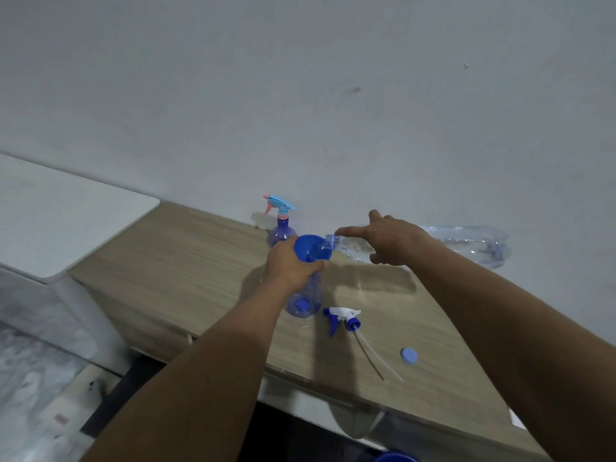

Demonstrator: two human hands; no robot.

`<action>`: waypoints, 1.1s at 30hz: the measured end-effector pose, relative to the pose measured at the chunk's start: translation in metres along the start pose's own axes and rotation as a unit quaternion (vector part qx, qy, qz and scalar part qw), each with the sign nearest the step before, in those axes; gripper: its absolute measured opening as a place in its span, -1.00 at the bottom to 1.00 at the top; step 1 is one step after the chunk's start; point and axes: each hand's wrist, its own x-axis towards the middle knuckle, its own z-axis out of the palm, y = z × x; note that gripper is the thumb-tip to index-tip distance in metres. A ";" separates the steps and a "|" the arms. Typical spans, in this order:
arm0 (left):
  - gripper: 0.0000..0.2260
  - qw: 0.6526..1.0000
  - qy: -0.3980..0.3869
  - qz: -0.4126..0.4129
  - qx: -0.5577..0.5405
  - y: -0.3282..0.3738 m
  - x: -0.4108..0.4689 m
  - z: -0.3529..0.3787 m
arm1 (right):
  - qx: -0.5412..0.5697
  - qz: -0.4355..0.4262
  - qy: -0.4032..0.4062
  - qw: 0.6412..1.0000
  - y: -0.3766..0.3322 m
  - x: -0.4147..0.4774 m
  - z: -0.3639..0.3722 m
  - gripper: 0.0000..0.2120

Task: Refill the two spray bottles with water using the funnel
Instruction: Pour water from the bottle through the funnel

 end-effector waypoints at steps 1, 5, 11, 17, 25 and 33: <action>-0.50 1.000 0.000 -0.002 -0.001 0.000 0.000 0.000 | -0.003 0.000 0.002 1.000 0.000 0.000 0.000 -0.20; -0.51 1.000 -0.002 -0.003 -0.007 0.002 -0.001 0.000 | -0.013 0.001 0.012 1.000 0.001 -0.001 0.000 -0.20; -0.53 1.000 0.003 0.004 -0.001 0.001 -0.001 0.000 | -0.011 0.003 0.029 1.000 0.003 -0.001 0.003 -0.22; -0.54 1.000 0.003 0.007 0.002 0.002 -0.001 -0.001 | 0.064 0.001 0.025 0.998 0.001 0.001 0.010 -0.23; -0.54 1.000 0.008 0.001 0.010 0.001 0.000 0.000 | 0.208 0.005 0.072 0.976 -0.007 0.009 0.018 -0.21; -0.52 1.000 0.016 -0.004 -0.001 0.002 0.000 0.002 | 0.366 0.068 0.195 0.908 0.009 0.014 0.036 -0.23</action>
